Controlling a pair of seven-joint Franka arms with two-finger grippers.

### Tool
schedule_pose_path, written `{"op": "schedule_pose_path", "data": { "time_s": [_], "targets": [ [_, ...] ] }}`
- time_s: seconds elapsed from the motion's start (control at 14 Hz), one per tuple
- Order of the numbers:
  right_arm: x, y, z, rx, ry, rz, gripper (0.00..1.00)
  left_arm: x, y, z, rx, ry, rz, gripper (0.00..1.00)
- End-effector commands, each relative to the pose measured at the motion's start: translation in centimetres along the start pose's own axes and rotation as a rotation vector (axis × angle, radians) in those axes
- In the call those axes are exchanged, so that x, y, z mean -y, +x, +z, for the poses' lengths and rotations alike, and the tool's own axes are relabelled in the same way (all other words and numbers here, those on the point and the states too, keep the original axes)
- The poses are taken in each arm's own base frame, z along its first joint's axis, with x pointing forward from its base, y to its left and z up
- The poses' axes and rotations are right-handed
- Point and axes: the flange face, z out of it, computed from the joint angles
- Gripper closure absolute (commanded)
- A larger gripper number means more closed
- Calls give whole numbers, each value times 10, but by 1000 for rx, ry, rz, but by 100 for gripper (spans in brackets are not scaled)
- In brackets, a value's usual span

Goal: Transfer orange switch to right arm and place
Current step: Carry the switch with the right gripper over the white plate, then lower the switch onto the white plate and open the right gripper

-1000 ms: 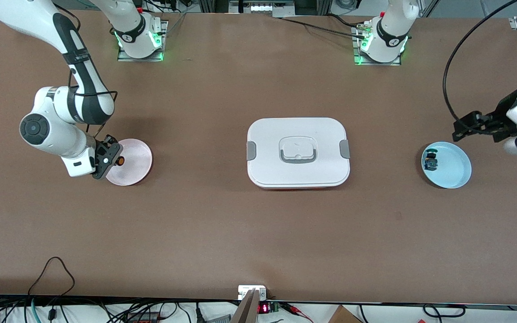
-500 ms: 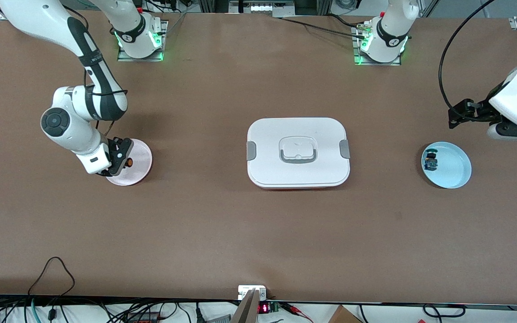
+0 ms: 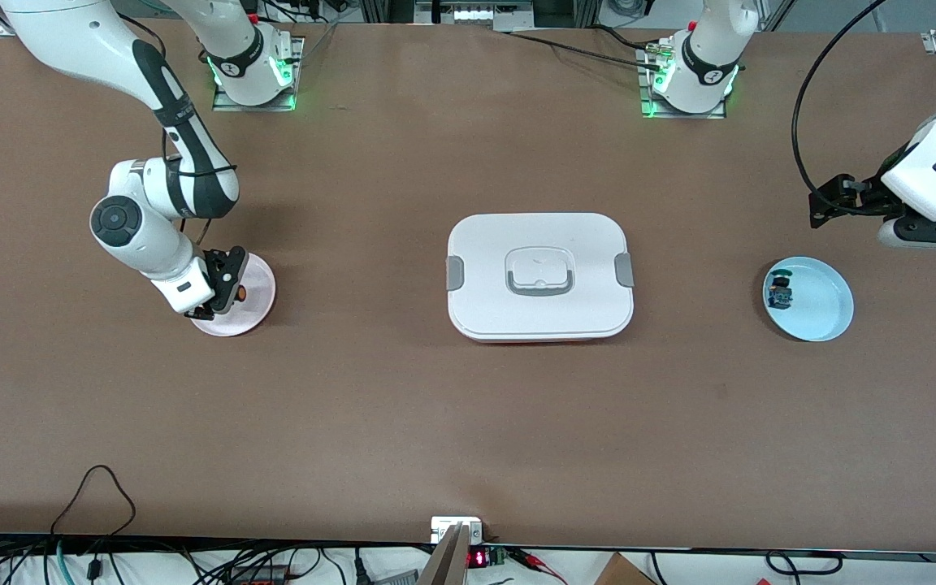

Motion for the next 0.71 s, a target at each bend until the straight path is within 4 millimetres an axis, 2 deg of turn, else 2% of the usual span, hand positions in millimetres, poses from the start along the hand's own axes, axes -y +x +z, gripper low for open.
{"op": "schedule_pose_path", "data": {
  "time_s": [0.0, 0.36, 0.43, 0.5, 0.57, 0.64],
  "targets": [
    [4, -1, 4, 3, -13, -31, 98, -2, -10, -6, 7, 12, -14, 0],
    [10, -3, 15, 7, 5, -31, 98, -4, -13, -10, 27, 10, -7, 0],
    [10, -3, 16, 8, 7, -31, 95, -7, -12, -12, 20, 10, -3, 0],
    [10, -3, 15, 8, 8, -15, 70, -8, -12, -13, 19, 10, -2, 0],
    [10, -3, 15, 7, 10, -7, 20, -8, -12, -12, 20, 10, -3, 0],
    [9, -4, 10, 6, 4, -20, 0, -8, -12, -13, 19, 10, -1, 0]
  ]
}}
